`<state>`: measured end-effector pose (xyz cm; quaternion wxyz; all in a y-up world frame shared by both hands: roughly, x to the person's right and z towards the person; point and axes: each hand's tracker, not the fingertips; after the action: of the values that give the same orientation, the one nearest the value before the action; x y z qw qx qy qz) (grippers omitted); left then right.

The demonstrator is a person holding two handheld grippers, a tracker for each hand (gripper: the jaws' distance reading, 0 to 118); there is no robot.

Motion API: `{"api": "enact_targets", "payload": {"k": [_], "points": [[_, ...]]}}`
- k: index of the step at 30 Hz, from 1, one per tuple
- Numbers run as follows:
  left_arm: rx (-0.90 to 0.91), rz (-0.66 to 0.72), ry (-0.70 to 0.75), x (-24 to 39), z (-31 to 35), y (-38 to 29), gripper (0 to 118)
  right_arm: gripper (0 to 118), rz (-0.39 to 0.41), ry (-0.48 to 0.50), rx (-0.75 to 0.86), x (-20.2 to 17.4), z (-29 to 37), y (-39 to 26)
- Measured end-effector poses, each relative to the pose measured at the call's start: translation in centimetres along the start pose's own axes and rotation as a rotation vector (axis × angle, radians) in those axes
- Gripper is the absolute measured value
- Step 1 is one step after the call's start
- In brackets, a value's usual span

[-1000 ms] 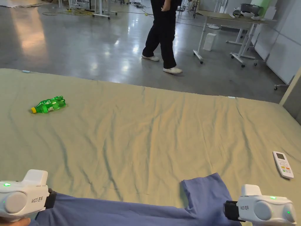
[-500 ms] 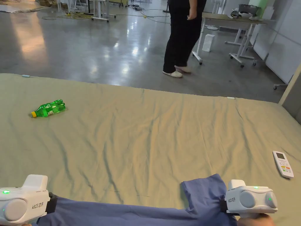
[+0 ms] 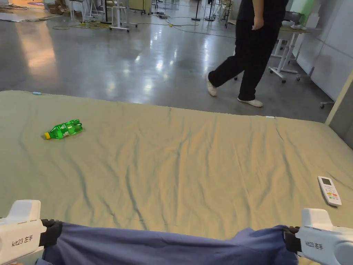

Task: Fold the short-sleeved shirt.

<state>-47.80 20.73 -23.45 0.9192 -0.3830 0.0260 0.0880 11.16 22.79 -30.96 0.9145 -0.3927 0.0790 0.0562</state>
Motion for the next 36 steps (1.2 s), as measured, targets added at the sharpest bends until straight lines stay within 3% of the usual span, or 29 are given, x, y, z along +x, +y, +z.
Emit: {"api": "enact_targets", "payload": {"k": [6,8,16,24,31,34,35,36], "points": [[0.032,-0.003,-0.048,-1.1,4.1,-1.6,4,2,0.010,0.008,0.022,0.4,5.4,-2.5],[0.030,0.001,-0.065,-1.4,5.3,-2.5,4,2,0.045,0.018,-0.020,0.4,6.7,-3.9],[-0.073,-0.002,-0.079,-2.9,7.2,-8.0,4,2,0.048,0.006,-0.131,-0.2,8.8,-11.1],[-0.269,-0.093,-0.006,-1.7,5.0,-13.0,4,2,0.063,-0.019,-0.293,-0.3,4.5,-17.1],[-0.299,-0.147,0.050,-0.1,2.2,-14.7,4,3,0.066,-0.073,-0.279,-3.1,4.4,-16.6],[-0.287,-0.155,0.063,-0.1,2.2,-14.9,6,8,0.081,-0.100,-0.275,-2.5,3.7,-17.0],[-0.287,-0.155,0.062,-0.1,2.3,-14.8,9,14,0.089,-0.107,-0.279,-2.7,3.8,-16.9],[-0.288,-0.151,0.060,-0.1,2.5,-14.5,17,31,0.104,-0.115,-0.283,-3.2,4.6,-16.2]]}}
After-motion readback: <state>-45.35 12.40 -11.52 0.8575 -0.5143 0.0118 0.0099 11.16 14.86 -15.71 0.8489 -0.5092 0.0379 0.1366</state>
